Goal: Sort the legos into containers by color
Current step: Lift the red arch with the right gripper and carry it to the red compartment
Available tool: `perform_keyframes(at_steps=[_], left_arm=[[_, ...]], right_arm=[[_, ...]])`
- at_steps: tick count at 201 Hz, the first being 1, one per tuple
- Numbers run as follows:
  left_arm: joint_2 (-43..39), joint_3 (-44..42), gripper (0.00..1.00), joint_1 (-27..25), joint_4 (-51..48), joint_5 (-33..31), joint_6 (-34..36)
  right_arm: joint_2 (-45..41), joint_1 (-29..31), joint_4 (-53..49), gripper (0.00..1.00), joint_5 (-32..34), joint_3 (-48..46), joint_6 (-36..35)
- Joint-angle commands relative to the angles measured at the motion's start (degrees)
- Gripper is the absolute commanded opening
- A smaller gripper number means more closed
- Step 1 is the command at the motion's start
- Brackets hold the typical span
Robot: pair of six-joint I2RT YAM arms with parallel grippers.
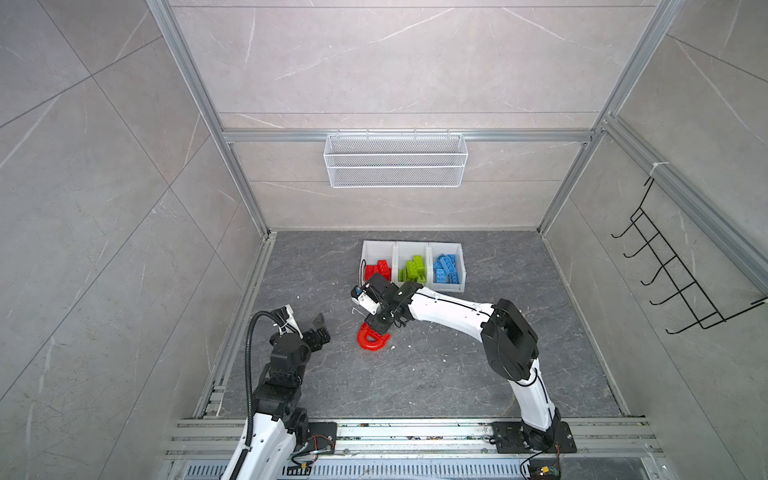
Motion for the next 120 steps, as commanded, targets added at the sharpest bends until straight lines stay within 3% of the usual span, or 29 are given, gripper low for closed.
perform_keyframes(at_steps=[1,14,44,85,120], left_arm=[[-0.5,-0.1,1.00,0.2,0.4,0.0,-1.2],[-0.6,0.0,1.00,0.2,0.2,0.1,-1.2],[-0.9,-0.2,1.00,0.2,0.1,0.2,-1.3],[-0.5,-0.1,1.00,0.2,0.5,0.2,-1.3],[-0.5,-0.2,1.00,0.2,0.6,0.2,-1.2]], right_arm=[[1.4,0.1,2.2,0.44,2.1,-0.9,4.0],[1.8,0.1,1.5,0.44,0.9,-0.1,3.5],[-0.9,0.1,2.5,0.57,-7.1,-2.8,-3.1],[0.6,-0.1,-1.9,0.63,-1.1,-2.4,-13.4],[2.2,-0.2,-3.0,0.68,-1.1,-0.7,-18.1]])
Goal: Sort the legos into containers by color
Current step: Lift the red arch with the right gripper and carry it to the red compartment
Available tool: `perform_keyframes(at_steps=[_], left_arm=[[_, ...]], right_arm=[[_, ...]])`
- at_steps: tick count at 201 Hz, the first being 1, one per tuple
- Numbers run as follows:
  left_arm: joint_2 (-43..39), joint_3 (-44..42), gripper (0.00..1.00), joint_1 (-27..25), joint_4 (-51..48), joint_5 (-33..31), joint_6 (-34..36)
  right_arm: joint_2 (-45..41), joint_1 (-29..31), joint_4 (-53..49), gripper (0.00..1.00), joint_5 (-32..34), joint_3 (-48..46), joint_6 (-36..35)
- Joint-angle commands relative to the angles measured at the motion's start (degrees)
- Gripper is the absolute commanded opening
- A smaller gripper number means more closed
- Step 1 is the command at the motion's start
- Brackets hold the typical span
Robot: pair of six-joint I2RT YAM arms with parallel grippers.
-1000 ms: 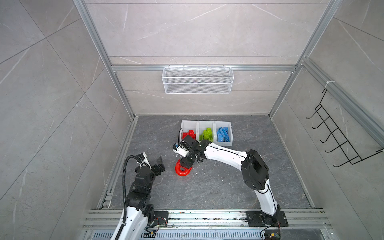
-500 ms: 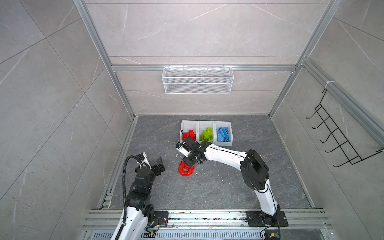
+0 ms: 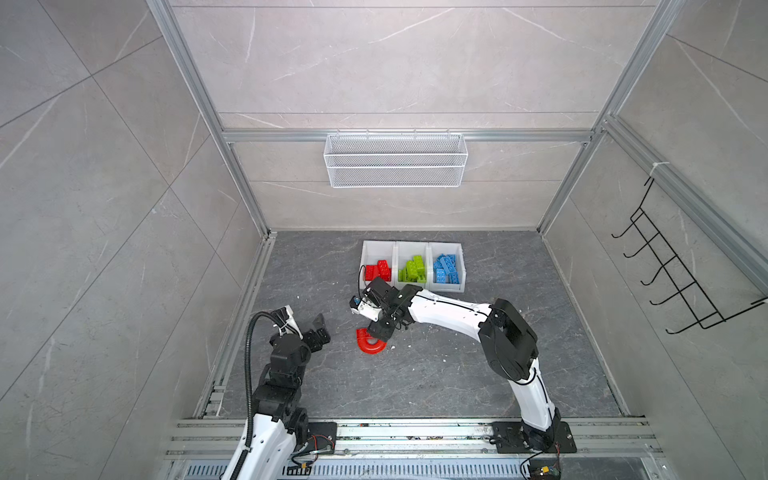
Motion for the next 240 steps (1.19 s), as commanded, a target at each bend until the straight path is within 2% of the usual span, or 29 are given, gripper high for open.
perform_keyframes(at_steps=[1,56,119,157,180,206,240], left_arm=[[-0.1,0.2,1.00,0.2,0.7,0.1,-0.8],[-0.6,0.2,1.00,0.2,0.3,-0.3,-0.6],[-1.3,0.0,1.00,0.2,0.0,-0.6,-0.6],[-1.3,0.0,1.00,0.2,-0.1,-0.6,-0.6],[-1.3,0.1,1.00,0.2,-0.1,-0.6,-0.7],[-1.2,0.0,1.00,0.2,-0.1,-0.5,-0.7],[-1.4,0.0,1.00,0.2,-0.2,-0.5,-0.8]], right_arm=[[2.1,-0.1,-2.3,0.69,1.1,1.7,-5.8],[7.0,-0.1,-4.4,0.73,1.0,7.4,-8.2],[13.4,-0.1,-8.5,0.68,-1.5,16.1,-7.7],[14.9,0.0,-10.9,0.58,-2.1,19.6,-6.2],[14.8,-0.1,-12.2,0.48,-1.4,20.4,-4.5],[13.8,-0.5,-12.3,0.39,0.3,20.6,-0.5],[10.2,-2.0,-10.1,0.29,-0.7,20.8,5.0]])
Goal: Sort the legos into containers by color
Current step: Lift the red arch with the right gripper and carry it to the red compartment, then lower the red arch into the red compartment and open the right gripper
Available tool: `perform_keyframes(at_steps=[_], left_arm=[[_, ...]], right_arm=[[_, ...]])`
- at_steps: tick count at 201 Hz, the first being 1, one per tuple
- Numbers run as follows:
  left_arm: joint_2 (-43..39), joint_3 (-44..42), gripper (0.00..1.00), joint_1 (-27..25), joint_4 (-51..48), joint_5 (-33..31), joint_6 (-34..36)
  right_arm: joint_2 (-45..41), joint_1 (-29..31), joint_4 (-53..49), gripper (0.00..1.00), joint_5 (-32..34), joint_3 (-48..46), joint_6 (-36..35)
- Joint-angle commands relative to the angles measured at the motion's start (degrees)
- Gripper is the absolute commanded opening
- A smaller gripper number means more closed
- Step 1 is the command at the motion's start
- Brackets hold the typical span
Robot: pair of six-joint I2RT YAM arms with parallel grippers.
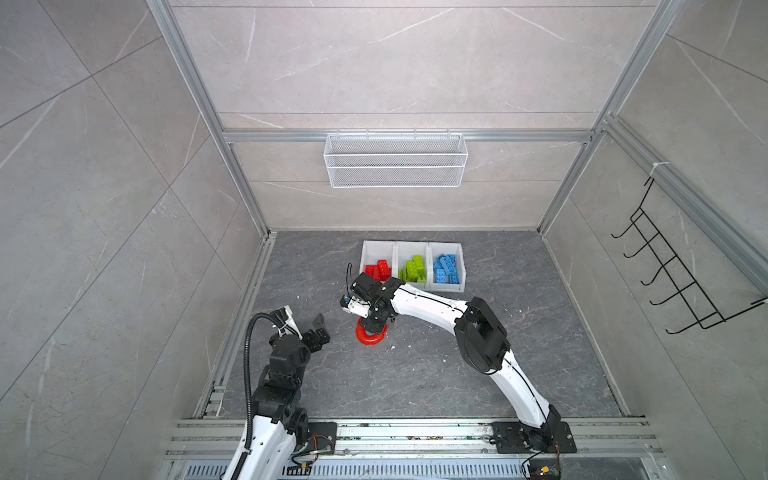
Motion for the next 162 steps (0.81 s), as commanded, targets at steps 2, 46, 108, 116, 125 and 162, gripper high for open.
perform_keyframes(at_steps=[2,46,108,116,125,162], left_arm=[[-0.4,0.1,1.00,0.2,-0.1,-0.4,-0.8],[-1.0,-0.1,1.00,0.2,-0.2,-0.2,-0.8],[-1.4,0.0,1.00,0.2,-0.6,-0.1,-0.5],[-1.6,0.0,1.00,0.2,-0.6,-0.1,-0.5],[-1.8,-0.1,1.00,0.2,-0.6,-0.1,-0.5],[-1.8,-0.4,1.00,0.2,0.0,0.6,0.0]], right_arm=[[-3.9,-1.5,0.7,0.28,-0.3,1.5,5.9],[-7.3,-7.4,5.5,0.22,-0.9,4.1,12.9],[-1.4,-13.1,12.8,0.22,-1.4,12.1,17.3],[0.1,-13.4,12.9,0.22,-1.1,14.4,17.6],[1.8,-13.6,13.0,0.22,-0.7,16.8,18.2],[12.8,-14.3,8.1,0.24,1.6,34.1,20.8]])
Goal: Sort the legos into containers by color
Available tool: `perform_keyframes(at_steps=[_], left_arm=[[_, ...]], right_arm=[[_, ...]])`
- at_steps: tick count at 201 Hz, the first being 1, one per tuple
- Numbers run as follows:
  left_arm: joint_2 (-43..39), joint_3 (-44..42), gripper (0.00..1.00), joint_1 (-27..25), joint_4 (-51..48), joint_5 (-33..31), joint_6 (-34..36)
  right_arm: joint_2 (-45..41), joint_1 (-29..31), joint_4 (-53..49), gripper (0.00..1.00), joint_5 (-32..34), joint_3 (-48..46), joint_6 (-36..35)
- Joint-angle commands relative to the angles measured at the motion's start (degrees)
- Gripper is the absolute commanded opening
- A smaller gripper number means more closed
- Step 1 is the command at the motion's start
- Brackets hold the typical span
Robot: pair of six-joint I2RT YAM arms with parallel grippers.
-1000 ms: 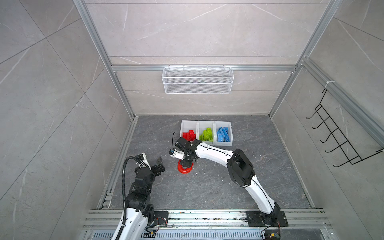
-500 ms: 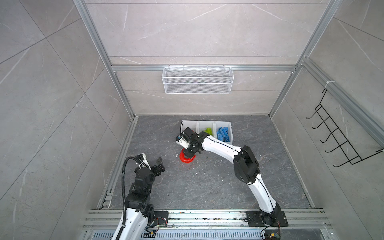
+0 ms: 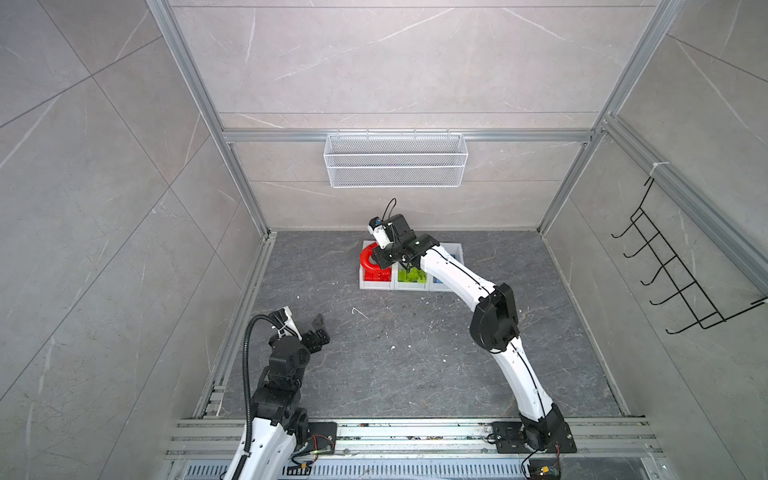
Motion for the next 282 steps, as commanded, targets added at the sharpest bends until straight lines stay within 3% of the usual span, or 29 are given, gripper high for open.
perform_keyframes(at_steps=[1,29,50,88,128,149,186,207,234,282], left_arm=[[-0.2,-0.2,1.00,0.2,1.0,0.5,0.3],[0.5,0.0,1.00,0.2,1.5,0.4,0.4],[0.9,0.3,1.00,0.2,1.3,0.3,0.3],[0.6,0.0,1.00,0.2,1.5,0.4,0.3],[0.9,0.1,1.00,0.2,1.4,0.2,0.4],[0.6,0.1,1.00,0.2,1.1,0.2,0.4],[-0.3,0.4,1.00,0.2,0.2,-0.3,1.0],[-0.2,0.8,1.00,0.2,0.1,-1.9,2.4],[2.8,2.1,1.00,0.2,1.2,-9.9,4.6],[13.9,3.3,1.00,0.2,10.8,-14.1,8.6]], right_arm=[[7.9,0.0,-3.3,0.24,2.3,10.8,3.0],[16.4,-0.8,-10.5,0.24,3.5,26.7,4.9],[19.7,-1.5,-13.4,0.24,2.6,32.9,5.9],[18.4,-2.0,-13.7,0.28,1.7,30.6,5.5],[15.8,-2.2,-12.2,0.55,2.0,25.3,4.7],[15.2,-2.2,-12.8,0.64,1.9,25.7,4.8],[13.7,-2.2,-17.5,0.67,1.3,30.7,4.6],[14.4,-2.2,-24.9,0.68,0.1,41.4,4.4],[7.6,-2.2,-28.8,0.70,-1.1,41.6,3.5],[-5.3,-2.2,-39.9,0.74,-0.7,42.0,-0.4]])
